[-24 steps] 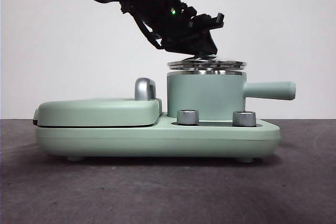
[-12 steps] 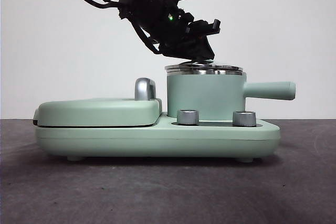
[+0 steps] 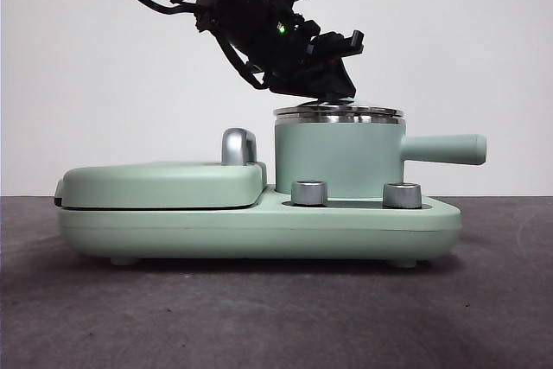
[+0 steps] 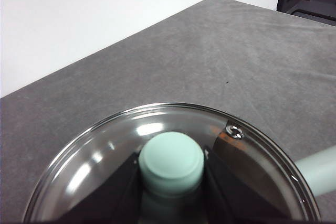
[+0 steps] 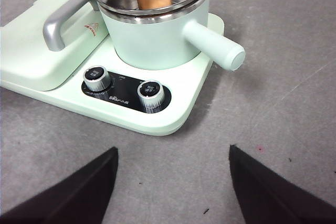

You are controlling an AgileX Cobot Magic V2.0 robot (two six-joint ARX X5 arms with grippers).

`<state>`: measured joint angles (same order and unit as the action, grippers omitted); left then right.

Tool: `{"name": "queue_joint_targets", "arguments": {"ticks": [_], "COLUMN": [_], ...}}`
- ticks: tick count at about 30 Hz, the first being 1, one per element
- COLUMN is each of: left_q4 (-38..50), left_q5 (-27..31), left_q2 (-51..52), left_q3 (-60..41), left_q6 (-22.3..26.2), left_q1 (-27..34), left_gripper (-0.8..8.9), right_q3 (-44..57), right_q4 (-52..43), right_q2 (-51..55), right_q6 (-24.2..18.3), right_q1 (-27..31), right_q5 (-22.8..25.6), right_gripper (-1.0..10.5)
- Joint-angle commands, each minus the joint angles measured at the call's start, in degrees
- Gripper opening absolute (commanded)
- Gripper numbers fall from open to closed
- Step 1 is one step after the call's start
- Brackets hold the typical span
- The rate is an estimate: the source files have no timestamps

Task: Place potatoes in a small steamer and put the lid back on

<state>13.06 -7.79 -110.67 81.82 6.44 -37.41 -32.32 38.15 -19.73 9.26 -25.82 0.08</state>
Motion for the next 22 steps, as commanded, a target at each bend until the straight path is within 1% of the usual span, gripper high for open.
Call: {"name": "queue_joint_targets", "arguments": {"ticks": [1,9,15,17,20,21,22], "left_q4": [1.5,0.9,-1.6,-1.9,-2.1,-2.1,-2.1], "left_q5": [-1.1,-1.8,-1.7,-1.7,-1.6,-1.6,-1.7], "left_q2": [-1.4,-2.0,-2.0,-2.0,-1.4,-1.1,-0.7], "left_q3": [2.1,2.1,2.1,2.1,2.1,2.1,2.1], "left_q6": [-0.1,-0.1,0.0,-0.1,-0.7,-1.0,-1.2], "left_q1": [-0.5,-0.5,-0.5,-0.5,-0.5,-0.5,-0.5], "left_gripper": [0.08,0.08,0.10,0.51,2.04,2.42,2.55], "right_q3": [-0.1,-0.1,-0.1,-0.1,-0.1,-0.1,-0.1], "right_q4": [-0.4,-0.4,-0.4,-0.4,-0.4,-0.4,-0.4], "right_q2": [-0.1,-0.1,-0.1,-0.1,-0.1,-0.1,-0.1], "right_q6": [0.3,0.3,0.4,0.3,0.3,0.3,0.4], "right_q1": [-0.3,-0.3,-0.3,-0.3,-0.3,-0.3,-0.3], "right_q5": [0.2,0.2,0.2,0.2,0.2,0.2,0.2], "right_gripper": [3.3,3.3,3.3,3.3,3.3,3.3,3.3]}}
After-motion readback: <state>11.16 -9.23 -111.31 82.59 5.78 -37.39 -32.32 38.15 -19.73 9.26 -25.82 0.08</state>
